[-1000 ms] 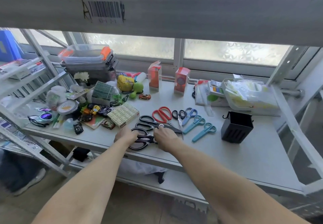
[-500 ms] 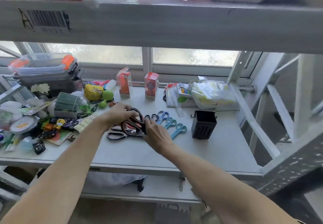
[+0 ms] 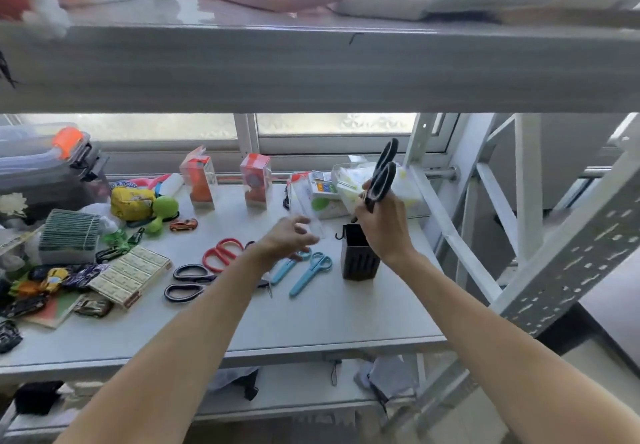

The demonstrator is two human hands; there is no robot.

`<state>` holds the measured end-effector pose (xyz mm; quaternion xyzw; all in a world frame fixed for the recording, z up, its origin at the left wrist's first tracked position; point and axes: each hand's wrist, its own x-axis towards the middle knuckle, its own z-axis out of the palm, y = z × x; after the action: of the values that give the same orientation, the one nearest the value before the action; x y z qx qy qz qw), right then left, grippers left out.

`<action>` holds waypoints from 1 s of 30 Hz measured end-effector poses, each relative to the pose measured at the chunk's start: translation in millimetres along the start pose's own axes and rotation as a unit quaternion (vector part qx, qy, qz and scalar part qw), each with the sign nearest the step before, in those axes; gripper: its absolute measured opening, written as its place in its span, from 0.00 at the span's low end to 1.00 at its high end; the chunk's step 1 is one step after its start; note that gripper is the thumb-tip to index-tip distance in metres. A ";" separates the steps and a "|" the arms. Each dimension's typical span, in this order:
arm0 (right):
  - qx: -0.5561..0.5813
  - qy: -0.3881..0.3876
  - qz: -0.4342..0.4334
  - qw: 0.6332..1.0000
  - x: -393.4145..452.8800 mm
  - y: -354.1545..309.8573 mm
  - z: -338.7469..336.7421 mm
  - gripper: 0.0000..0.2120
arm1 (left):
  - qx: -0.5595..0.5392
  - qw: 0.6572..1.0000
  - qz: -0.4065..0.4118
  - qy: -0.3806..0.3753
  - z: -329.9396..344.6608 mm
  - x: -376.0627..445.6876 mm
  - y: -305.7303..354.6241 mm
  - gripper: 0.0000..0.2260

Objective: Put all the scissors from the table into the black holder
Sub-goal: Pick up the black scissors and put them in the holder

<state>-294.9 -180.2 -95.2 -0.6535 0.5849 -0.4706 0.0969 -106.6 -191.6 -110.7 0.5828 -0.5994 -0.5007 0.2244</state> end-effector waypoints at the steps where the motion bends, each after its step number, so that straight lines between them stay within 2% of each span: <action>1: -0.009 -0.006 0.010 1.000 1.3 4.0 -1.3 0.06 | 0.011 1.000 0.000 -0.015 13.6 4.5 -1.3 0.28; 6: -0.101 -0.098 0.024 0.990 -1.6 17.7 12.9 0.08 | 0.018 0.999 0.028 -0.043 62.4 26.0 -6.0 0.37; 12: -0.147 -0.171 0.056 0.973 -11.7 26.8 29.6 0.13 | -0.010 0.998 0.055 -0.020 74.2 41.2 -11.6 0.32; 18: -0.176 -0.196 0.078 0.961 -18.7 34.6 37.5 0.15 | -0.021 0.998 0.064 0.006 74.4 46.9 -17.8 0.29; 22: -0.151 -0.193 0.071 0.967 -22.1 37.7 35.3 0.18 | -0.031 0.997 0.073 0.004 75.4 49.0 -20.5 0.27; 28: -0.127 -0.170 0.031 0.977 -25.0 38.7 25.0 0.31 | -0.057 0.995 0.081 -0.004 76.3 48.8 -24.8 0.28; 30: -0.112 -0.143 0.010 0.983 -26.8 37.2 20.0 0.31 | -0.060 0.994 0.089 -0.009 76.9 48.1 -24.8 0.23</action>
<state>-301.9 -176.8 -144.6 -0.7150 0.6203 -0.3031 0.1103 -170.9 -205.5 -177.8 0.5082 -0.6196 -0.5188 0.2977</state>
